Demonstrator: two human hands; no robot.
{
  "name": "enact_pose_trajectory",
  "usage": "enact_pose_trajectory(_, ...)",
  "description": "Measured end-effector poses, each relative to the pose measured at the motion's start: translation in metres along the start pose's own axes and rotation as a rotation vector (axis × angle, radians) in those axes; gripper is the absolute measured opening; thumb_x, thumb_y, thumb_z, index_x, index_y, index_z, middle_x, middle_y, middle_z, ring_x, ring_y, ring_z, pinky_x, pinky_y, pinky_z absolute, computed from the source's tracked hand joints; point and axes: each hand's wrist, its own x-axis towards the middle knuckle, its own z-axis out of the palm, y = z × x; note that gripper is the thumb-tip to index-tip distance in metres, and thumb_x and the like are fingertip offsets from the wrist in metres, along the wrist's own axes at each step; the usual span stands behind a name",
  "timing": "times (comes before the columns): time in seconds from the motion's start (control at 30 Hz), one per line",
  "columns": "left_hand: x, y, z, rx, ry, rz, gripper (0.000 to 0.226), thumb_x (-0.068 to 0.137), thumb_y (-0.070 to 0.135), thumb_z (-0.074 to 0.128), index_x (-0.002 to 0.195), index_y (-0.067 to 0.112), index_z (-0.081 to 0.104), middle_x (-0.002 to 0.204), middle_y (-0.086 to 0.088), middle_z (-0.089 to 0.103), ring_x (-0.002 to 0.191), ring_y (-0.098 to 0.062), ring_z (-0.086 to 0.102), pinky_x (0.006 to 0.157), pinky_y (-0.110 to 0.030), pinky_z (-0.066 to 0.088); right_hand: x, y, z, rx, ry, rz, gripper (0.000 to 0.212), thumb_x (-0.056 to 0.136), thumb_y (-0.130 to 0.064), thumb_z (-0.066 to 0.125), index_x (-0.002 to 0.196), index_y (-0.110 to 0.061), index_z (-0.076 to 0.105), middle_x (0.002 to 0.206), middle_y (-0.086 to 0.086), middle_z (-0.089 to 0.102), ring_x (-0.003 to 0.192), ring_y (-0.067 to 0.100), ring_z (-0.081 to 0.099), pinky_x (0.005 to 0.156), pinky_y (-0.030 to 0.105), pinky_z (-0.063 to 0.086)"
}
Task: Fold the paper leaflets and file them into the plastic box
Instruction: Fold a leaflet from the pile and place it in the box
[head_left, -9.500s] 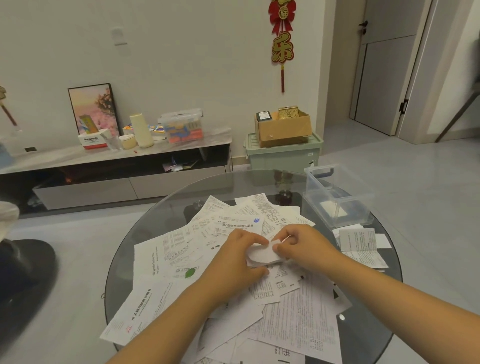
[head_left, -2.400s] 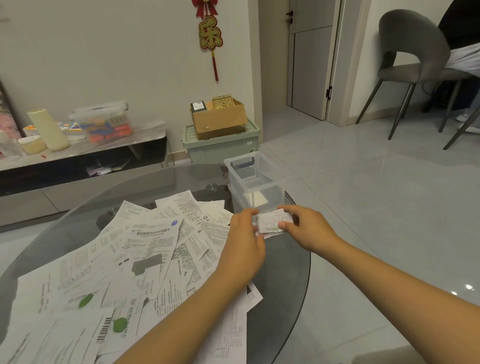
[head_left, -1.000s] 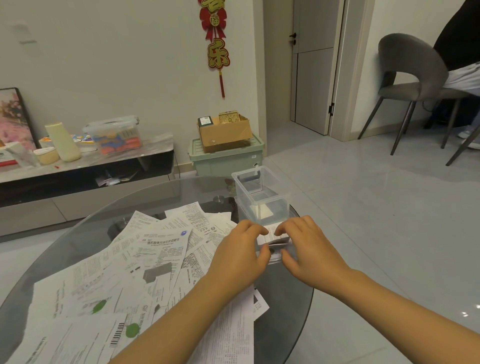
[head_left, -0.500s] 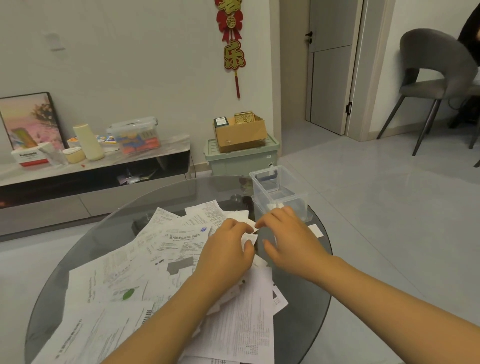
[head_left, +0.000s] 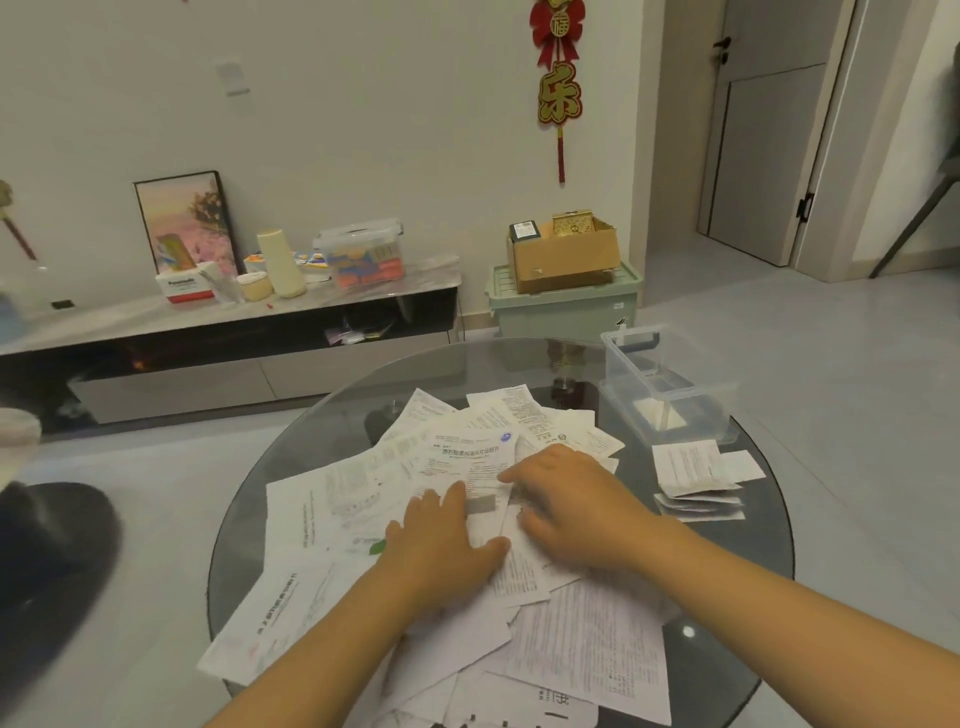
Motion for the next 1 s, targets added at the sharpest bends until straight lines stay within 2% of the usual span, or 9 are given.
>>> enact_pose_trajectory(0.17,-0.007,0.006,0.000,-0.176,0.073,0.147,0.055,0.090,0.048,0.049,0.138,0.023,0.036,0.134,0.004,0.046,0.121,-0.014,0.043,0.104,-0.037,0.036,0.003,-0.002,0.006,-0.059,-0.055,-0.076,0.051,0.091,-0.038,0.052,0.140,-0.032,0.040,0.144,-0.011,0.037,0.134,0.011,0.023,0.111,0.029,0.015)
enact_pose_trajectory(0.27,-0.006,0.007,-0.001,-0.303,0.035,0.167,0.058,0.091,0.041,0.053,0.142,0.023,0.032,0.141,0.004,0.041,0.127,-0.013,0.040,0.104,-0.025,0.032,0.004,0.000,0.005,-0.039,-0.066,-0.078,0.041,0.092,-0.035,0.051,0.133,-0.035,0.050,0.133,-0.013,0.048,0.125,0.013,0.032,0.107,0.030,0.022)
enact_pose_trajectory(0.37,-0.002,0.007,-0.003,-0.408,0.021,0.162,0.069,0.090,0.040,0.055,0.148,0.025,0.021,0.152,0.005,0.030,0.138,-0.014,0.031,0.105,-0.025,0.027,0.004,0.001,0.003,-0.041,-0.044,-0.076,0.029,0.093,-0.039,0.052,0.120,-0.038,0.062,0.123,-0.016,0.057,0.116,0.010,0.038,0.102,0.028,0.026)
enact_pose_trajectory(0.5,-0.004,0.011,-0.006,-0.524,0.056,0.212,0.060,0.090,0.038,0.056,0.144,0.032,0.030,0.149,0.008,0.036,0.135,-0.010,0.035,0.100,-0.020,0.028,0.002,0.007,-0.006,-0.038,-0.004,-0.066,0.023,0.092,-0.039,0.055,0.111,-0.036,0.068,0.117,-0.016,0.063,0.112,0.009,0.046,0.095,0.022,0.032)
enact_pose_trajectory(0.63,-0.008,0.014,-0.015,-0.538,0.148,0.301,0.050,0.091,0.031,0.056,0.138,0.035,0.039,0.146,0.015,0.037,0.135,-0.005,0.033,0.099,-0.017,0.024,-0.005,0.021,-0.021,-0.144,0.088,-0.046,0.023,0.093,-0.036,0.054,0.111,-0.039,0.067,0.118,-0.016,0.061,0.111,0.009,0.046,0.086,0.018,0.030)
enact_pose_trajectory(0.7,-0.009,0.014,-0.021,-0.503,0.177,0.322,0.049,0.091,0.034,0.056,0.137,0.035,0.039,0.147,0.016,0.035,0.137,-0.006,0.030,0.106,-0.022,0.022,-0.009,0.028,-0.028,-0.178,0.149,-0.019,0.022,0.092,-0.033,0.057,0.109,-0.038,0.069,0.114,-0.014,0.062,0.107,0.011,0.047,0.083,0.019,0.030)
enact_pose_trajectory(0.77,-0.011,0.013,-0.024,-0.329,0.131,0.335,0.054,0.092,0.042,0.052,0.141,0.034,0.033,0.152,0.013,0.026,0.142,-0.010,0.019,0.118,-0.034,0.012,-0.012,0.033,-0.034,-0.199,0.228,-0.014,0.018,0.086,-0.026,0.066,0.100,-0.036,0.073,0.101,-0.010,0.066,0.096,0.017,0.054,0.077,0.023,0.032)
enact_pose_trajectory(0.87,-0.013,0.010,-0.017,-0.044,-0.037,0.318,0.065,0.093,0.057,0.039,0.148,0.028,0.020,0.156,0.007,0.018,0.145,-0.010,0.010,0.119,-0.043,-0.006,-0.019,0.042,-0.040,-0.248,0.358,-0.018,0.018,0.071,-0.015,0.081,0.081,-0.029,0.077,0.080,-0.007,0.069,0.076,0.021,0.060,0.067,0.027,0.038)
enact_pose_trajectory(1.0,-0.008,0.009,-0.007,0.045,-0.104,0.279,0.071,0.092,0.064,0.026,0.151,0.027,0.012,0.160,0.003,0.005,0.146,-0.012,-0.001,0.117,-0.046,-0.011,-0.028,0.043,-0.048,-0.322,0.451,0.014,0.014,0.065,-0.016,0.084,0.073,-0.022,0.074,0.078,-0.008,0.070,0.077,0.019,0.061,0.069,0.032,0.045)
